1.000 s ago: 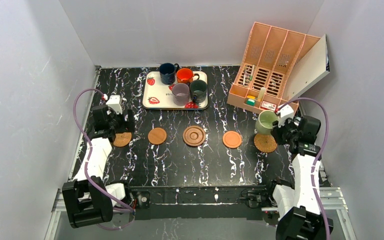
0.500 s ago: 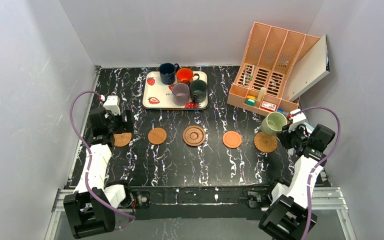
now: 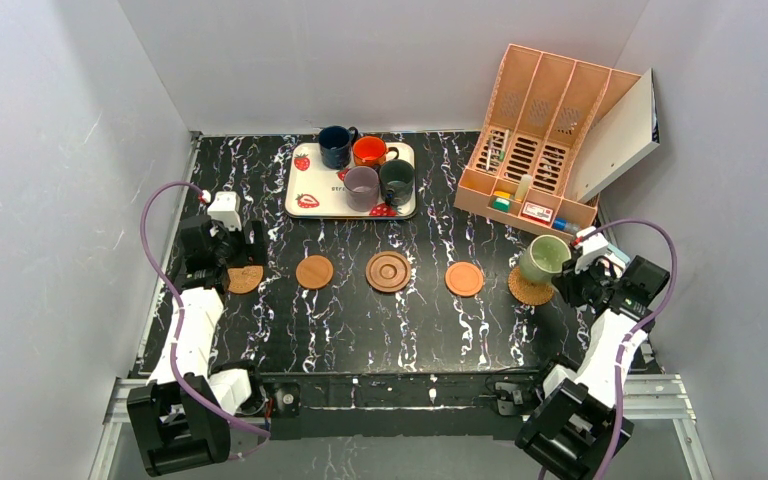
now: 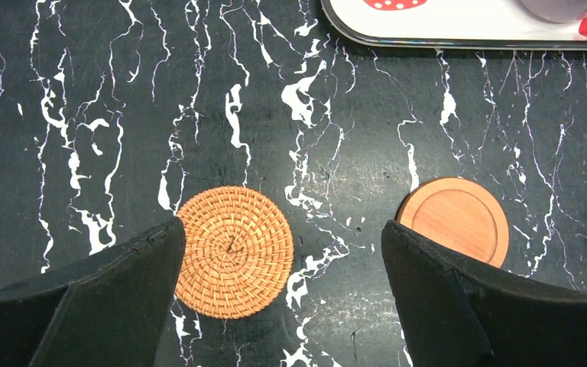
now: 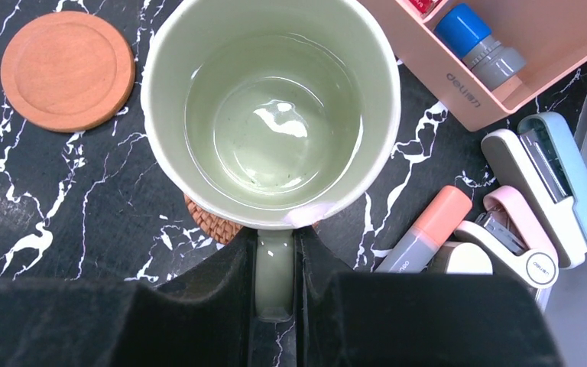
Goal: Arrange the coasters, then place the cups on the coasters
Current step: Place the cup on the coaster.
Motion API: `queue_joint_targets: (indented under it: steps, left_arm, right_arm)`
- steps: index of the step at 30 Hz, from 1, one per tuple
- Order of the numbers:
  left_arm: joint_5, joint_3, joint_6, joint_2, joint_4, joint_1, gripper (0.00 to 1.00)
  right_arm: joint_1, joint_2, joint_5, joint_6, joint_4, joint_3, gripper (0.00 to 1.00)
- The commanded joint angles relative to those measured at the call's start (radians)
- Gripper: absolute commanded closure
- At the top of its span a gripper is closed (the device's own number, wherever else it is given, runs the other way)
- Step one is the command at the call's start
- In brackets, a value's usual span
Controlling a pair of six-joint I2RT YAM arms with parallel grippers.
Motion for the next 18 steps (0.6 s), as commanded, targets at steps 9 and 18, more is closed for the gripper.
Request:
queue_joint_targets:
  steps: [9, 18]
  left_arm:
    - [0.005, -0.017, 0.010, 0.004, 0.017, 0.008, 0.02]
    - [0.004, -0.017, 0.010, 0.007, 0.020, 0.010, 0.02]
  right_arm:
    - [-0.021, 0.022, -0.021, -0.067, -0.012, 0.011, 0.99]
    - [-0.029, 0.006, -0.032, -0.063, -0.033, -0.006, 0.99]
